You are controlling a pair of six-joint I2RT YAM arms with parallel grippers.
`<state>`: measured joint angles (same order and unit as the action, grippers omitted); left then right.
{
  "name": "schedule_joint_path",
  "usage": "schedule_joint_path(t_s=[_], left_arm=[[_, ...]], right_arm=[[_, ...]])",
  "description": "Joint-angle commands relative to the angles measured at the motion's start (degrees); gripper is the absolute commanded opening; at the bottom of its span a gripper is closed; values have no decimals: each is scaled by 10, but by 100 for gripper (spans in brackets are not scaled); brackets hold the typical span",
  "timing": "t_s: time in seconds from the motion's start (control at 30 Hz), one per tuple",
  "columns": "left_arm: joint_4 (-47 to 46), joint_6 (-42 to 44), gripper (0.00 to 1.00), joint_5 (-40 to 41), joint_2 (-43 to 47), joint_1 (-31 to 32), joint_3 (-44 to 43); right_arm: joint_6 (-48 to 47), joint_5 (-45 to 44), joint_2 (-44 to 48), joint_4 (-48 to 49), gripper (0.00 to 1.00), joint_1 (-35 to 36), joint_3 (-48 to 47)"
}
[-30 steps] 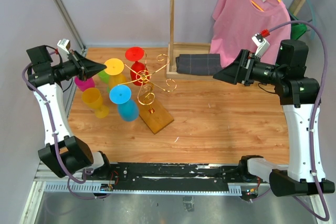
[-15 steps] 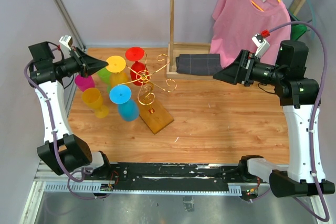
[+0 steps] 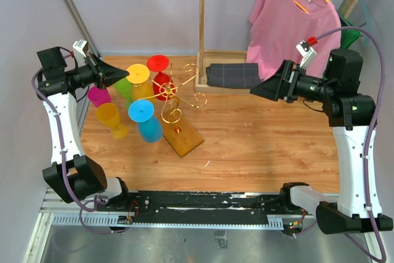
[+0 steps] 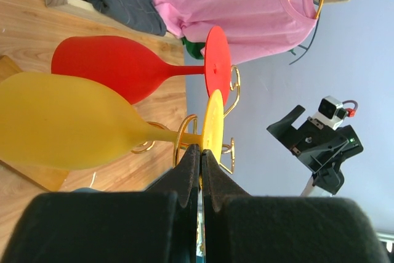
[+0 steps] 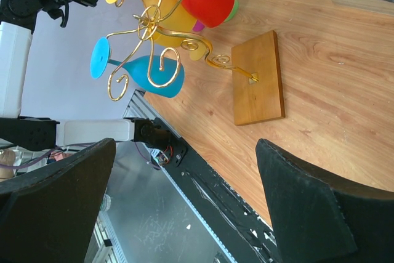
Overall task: Take the wine glass off the wine glass rack
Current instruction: Pick up the wine glass from the wine rack.
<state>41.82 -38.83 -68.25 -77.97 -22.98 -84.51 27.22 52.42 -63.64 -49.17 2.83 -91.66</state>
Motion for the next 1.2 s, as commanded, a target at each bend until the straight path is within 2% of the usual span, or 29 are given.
schedule_joint_path(t_s=[0.0,0.8,1.17], left_arm=[[-8,-10,0,-22,2,12,-11],[-8,-8,0,-52,55,30,52],[-1,-4,0,-62,71,29,53]], right_arm=[[7,1,11,10,98,-10,3],[15,7,7,22,99,-10,12],[14,5,3,22,99,-10,8]])
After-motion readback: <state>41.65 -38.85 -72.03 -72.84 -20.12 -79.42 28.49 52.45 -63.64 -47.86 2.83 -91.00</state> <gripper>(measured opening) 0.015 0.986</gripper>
